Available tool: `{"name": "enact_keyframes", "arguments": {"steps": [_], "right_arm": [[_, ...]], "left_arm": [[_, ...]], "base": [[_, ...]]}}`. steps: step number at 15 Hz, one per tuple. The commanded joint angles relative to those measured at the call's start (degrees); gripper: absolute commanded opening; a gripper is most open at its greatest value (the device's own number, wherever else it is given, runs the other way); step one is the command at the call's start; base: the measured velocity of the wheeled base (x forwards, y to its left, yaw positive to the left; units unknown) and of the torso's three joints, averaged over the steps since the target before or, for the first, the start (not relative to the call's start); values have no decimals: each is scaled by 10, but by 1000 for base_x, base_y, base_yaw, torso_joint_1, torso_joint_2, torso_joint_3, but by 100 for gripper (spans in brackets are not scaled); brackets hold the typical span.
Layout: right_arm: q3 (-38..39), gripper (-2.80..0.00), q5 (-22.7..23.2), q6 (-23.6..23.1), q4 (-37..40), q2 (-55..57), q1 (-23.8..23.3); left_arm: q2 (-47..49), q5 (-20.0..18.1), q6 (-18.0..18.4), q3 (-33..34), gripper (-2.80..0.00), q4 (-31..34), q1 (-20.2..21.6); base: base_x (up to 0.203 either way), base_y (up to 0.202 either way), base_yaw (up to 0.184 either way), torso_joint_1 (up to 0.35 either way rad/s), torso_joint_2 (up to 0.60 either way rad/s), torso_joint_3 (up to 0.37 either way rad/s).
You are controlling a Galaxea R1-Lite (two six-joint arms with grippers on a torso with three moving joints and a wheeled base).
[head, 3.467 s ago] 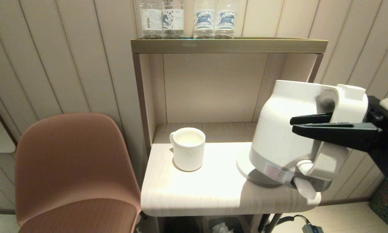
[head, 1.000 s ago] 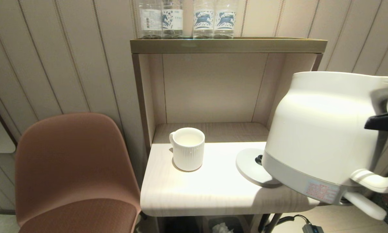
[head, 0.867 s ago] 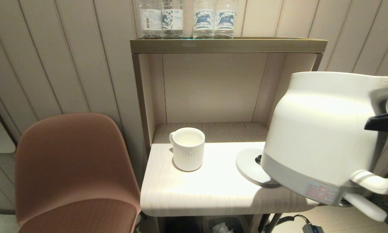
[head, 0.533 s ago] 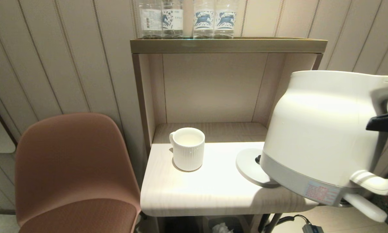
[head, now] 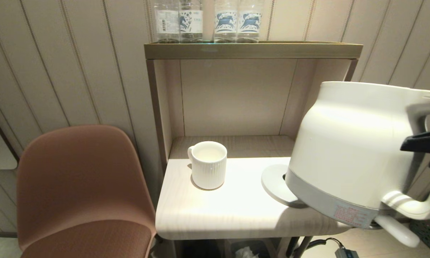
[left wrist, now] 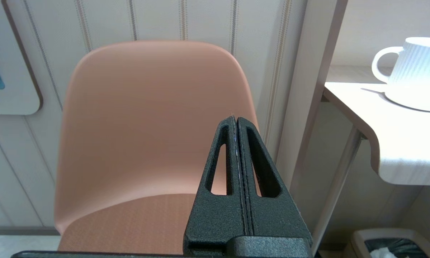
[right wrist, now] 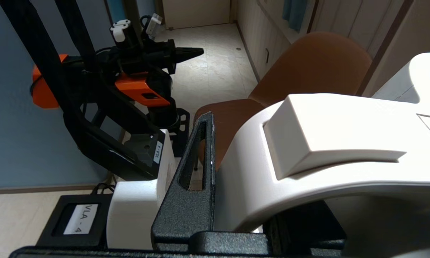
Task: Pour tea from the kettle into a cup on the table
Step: Pour water into the cup
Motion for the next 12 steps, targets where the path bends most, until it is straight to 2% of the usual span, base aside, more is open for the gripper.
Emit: {"name": "enact_keyframes", "arguments": {"steps": [1, 7, 11, 12], "right_arm": [[6, -280, 27, 1, -5, 0, 0], [-11, -280, 27, 58, -5, -7, 1], [-25, -280, 27, 138, -5, -20, 27], [-28, -280, 27, 139, -5, -18, 43]], "left_arm": [[0, 0, 0, 0, -280, -1, 0], [0, 1, 0, 0, -280, -1, 0], [0, 1, 0, 0, -280, -1, 0], [0, 0, 0, 0, -280, -1, 0]], "base": [[0, 0, 0, 0, 0, 0], [0, 0, 0, 0, 0, 0], [0, 0, 0, 0, 0, 0], [0, 0, 0, 0, 0, 0]]}}
